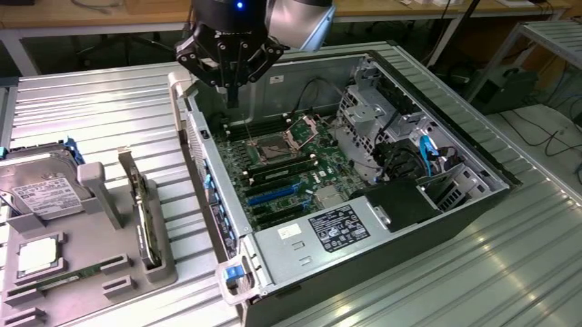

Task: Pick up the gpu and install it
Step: 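Reach for the gpu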

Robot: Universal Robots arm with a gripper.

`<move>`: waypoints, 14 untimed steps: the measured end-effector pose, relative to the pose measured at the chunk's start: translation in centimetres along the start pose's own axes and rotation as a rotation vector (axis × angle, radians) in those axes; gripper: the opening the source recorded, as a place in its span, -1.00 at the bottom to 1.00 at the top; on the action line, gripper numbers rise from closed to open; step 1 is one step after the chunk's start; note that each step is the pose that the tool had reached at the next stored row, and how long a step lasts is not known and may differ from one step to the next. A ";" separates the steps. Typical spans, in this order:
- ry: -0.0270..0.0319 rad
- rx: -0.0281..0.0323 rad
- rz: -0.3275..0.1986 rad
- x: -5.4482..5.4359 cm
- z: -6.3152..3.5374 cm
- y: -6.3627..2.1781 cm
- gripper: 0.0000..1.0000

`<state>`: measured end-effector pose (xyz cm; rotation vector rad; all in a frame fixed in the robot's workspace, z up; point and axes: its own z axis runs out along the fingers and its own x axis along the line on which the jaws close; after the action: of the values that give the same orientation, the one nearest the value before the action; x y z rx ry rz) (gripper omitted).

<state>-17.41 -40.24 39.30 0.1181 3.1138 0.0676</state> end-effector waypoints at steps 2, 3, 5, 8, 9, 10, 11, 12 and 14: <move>0.0000 0.0000 0.000 0.2 -0.01 -0.04 -0.79; 0.0000 0.0000 0.000 0.3 -0.01 -0.06 -0.79; 0.0001 0.0000 0.000 0.5 -0.01 -0.09 -0.79; 0.0002 0.0000 0.000 0.7 -0.02 -0.12 -0.79; 0.0003 0.0000 0.000 0.7 -0.02 -0.13 -0.79; 0.0004 0.0000 0.000 0.8 -0.02 -0.14 -0.79; 0.0004 0.0000 0.000 0.9 -0.02 -0.15 -0.79; 0.0004 0.0000 0.000 1.0 -0.03 -0.16 -0.79; 0.0005 0.0000 0.000 1.2 -0.03 -0.19 -0.79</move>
<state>-18.59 -40.34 39.29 0.1181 3.1143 0.0677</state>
